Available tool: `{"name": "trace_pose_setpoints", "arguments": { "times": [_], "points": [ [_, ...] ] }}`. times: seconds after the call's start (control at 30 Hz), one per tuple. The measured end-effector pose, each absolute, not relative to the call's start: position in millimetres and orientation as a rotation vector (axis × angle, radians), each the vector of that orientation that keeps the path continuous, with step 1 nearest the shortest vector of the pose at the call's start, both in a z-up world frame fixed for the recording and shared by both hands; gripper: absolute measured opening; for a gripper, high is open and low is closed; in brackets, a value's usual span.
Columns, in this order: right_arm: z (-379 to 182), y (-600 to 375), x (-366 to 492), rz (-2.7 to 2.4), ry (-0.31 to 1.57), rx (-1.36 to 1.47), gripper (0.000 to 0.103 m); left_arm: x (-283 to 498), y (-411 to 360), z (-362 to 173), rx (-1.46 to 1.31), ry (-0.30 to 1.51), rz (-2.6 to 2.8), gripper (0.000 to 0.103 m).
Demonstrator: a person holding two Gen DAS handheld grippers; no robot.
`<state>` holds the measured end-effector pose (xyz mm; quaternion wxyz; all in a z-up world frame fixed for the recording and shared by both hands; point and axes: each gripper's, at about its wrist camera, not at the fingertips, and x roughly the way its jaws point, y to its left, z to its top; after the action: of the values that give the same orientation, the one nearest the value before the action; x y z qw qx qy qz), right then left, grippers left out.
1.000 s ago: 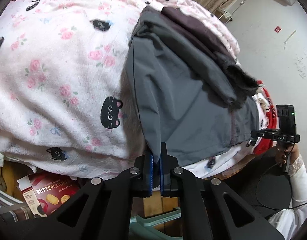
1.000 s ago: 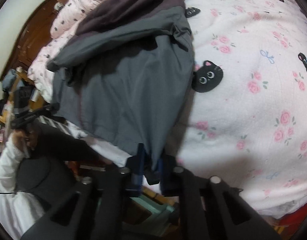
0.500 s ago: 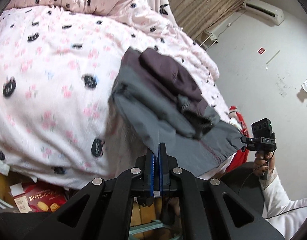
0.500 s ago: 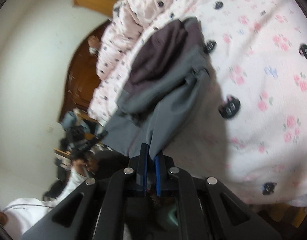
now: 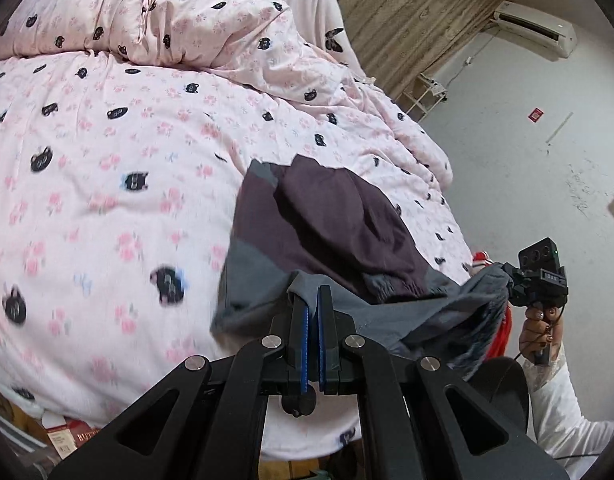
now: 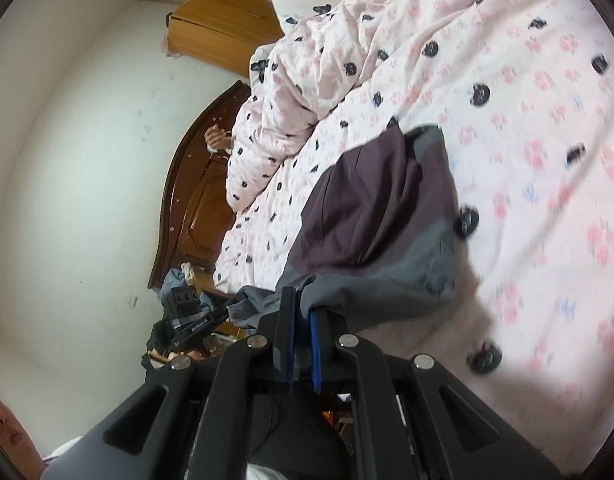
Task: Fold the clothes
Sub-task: 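Lift the hem with both tools and fold it over toward the hood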
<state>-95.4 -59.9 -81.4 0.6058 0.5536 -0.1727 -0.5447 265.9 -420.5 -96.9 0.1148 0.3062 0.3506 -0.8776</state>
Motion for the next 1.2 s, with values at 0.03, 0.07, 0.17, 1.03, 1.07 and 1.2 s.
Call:
{"name": "trace_pose_setpoints", "arguments": {
  "times": [0.03,0.07,0.17,1.03,1.07,1.2],
  "points": [
    [-82,-66,-101,-1.263,-0.403,1.289,0.007,261,-426,-96,0.901,1.034,-2.565,0.002],
    [-82,-73,-107,-1.267,-0.406,1.298,0.007,255,-432,-96,0.908,1.041,-2.556,0.002],
    [-82,-89,-126,-1.279,-0.411,1.327,0.007,234,-451,-97,0.945,1.06,-2.527,0.002],
    [-169,-218,-236,-1.308,-0.362,1.618,0.007,161,-571,-159,1.07,1.529,-2.279,0.008],
    [-169,-219,-237,-1.31,-0.36,1.619,0.007,164,-573,-157,1.051,1.55,-2.281,0.01],
    [-168,-221,-239,-1.325,-0.348,1.625,0.007,174,-580,-146,0.961,1.644,-2.28,0.017]
  ]
}}
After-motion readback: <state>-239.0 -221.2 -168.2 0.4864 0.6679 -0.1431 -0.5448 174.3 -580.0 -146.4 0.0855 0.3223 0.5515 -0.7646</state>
